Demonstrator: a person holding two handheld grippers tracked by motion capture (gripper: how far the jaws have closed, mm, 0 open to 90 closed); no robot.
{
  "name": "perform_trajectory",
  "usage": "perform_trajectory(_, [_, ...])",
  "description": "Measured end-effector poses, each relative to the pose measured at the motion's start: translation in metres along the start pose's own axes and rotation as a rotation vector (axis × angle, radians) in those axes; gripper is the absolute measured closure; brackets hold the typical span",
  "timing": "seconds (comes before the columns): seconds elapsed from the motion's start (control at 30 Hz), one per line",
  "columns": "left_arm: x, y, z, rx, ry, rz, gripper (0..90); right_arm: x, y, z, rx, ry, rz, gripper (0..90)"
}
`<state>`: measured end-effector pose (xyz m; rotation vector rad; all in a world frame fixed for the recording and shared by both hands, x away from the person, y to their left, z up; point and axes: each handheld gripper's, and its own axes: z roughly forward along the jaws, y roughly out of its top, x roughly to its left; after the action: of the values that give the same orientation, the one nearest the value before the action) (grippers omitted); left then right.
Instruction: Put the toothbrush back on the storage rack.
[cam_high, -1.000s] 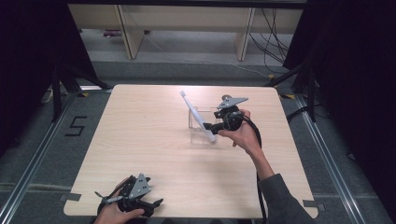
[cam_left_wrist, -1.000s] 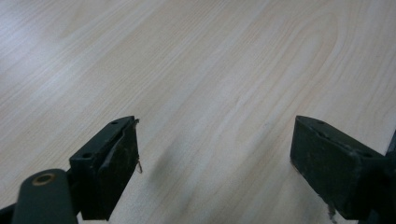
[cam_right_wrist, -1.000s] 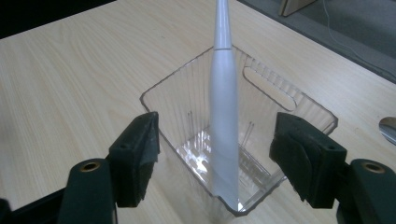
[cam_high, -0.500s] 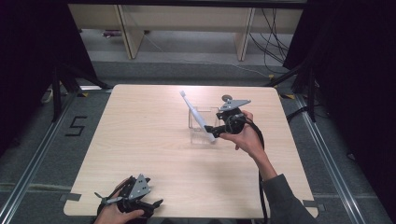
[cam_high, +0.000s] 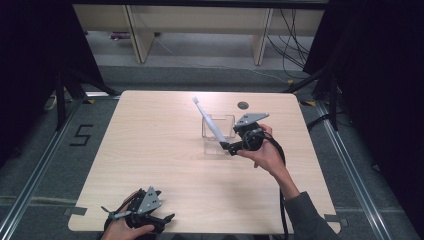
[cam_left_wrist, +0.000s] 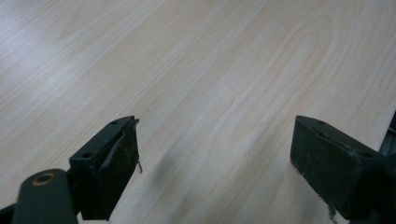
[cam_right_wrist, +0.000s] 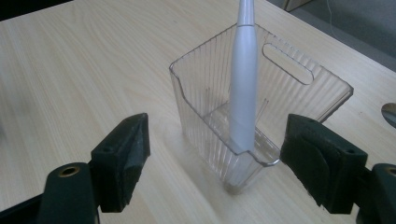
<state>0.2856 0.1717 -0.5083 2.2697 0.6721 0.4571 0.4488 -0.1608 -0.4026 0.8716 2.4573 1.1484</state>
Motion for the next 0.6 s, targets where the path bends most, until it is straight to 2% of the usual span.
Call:
perform_trajectory(0.03, [0.000,0.000,0.000,-0.007,0.002,-0.005,15.0,-0.001,-0.001,-0.001,-0.008,0.006,-0.034,24.2])
perform_trajectory(0.07, [0.000,0.000,0.000,0.001,0.001,0.006,15.0,-0.001,-0.001,-0.001,-0.008,0.006,-0.034,24.2])
perform_trajectory(0.1, [0.000,0.000,0.000,0.002,-0.001,0.003,15.0,0.002,-0.003,-0.003,-0.003,0.001,-0.008,24.2])
perform_trajectory(0.17, [0.000,0.000,0.001,-0.007,-0.002,-0.010,15.1,0.003,-0.006,-0.006,-0.004,0.006,-0.021,24.1])
perform_trajectory(0.23, [0.000,0.000,0.001,-0.004,0.001,-0.003,15.1,0.005,-0.009,-0.008,0.002,0.000,-0.009,23.9])
perform_trajectory(0.27, [0.001,0.000,0.000,0.011,0.002,0.015,15.1,0.005,-0.009,-0.008,0.002,0.000,-0.009,23.9])
perform_trajectory(0.37, [0.000,0.000,0.000,0.002,-0.002,0.000,15.0,0.005,-0.012,-0.008,-0.004,0.003,-0.021,23.5])
perform_trajectory(0.43, [0.001,0.000,-0.001,0.010,0.006,0.013,15.0,0.008,-0.015,-0.009,0.004,0.003,-0.020,23.0])
perform_trajectory(0.47, [0.001,0.000,-0.001,0.009,0.004,0.010,15.1,0.008,-0.015,-0.009,0.001,0.006,-0.026,22.6])
perform_trajectory(0.5, [-0.001,0.000,0.001,-0.007,-0.001,-0.010,15.0,0.008,-0.016,-0.009,0.000,0.012,-0.033,22.1])
perform_trajectory(0.53, [0.000,0.000,0.001,-0.003,-0.002,-0.008,15.0,0.010,-0.018,-0.010,0.001,0.009,-0.019,21.4])
perform_trajectory(0.57, [0.000,0.000,0.001,-0.001,0.001,-0.004,15.0,0.011,-0.019,-0.009,0.002,0.012,-0.027,20.4])
perform_trajectory(0.6, [-0.001,0.000,0.001,-0.019,-0.006,-0.020,15.0,0.013,-0.020,-0.010,0.000,0.008,-0.020,19.1])
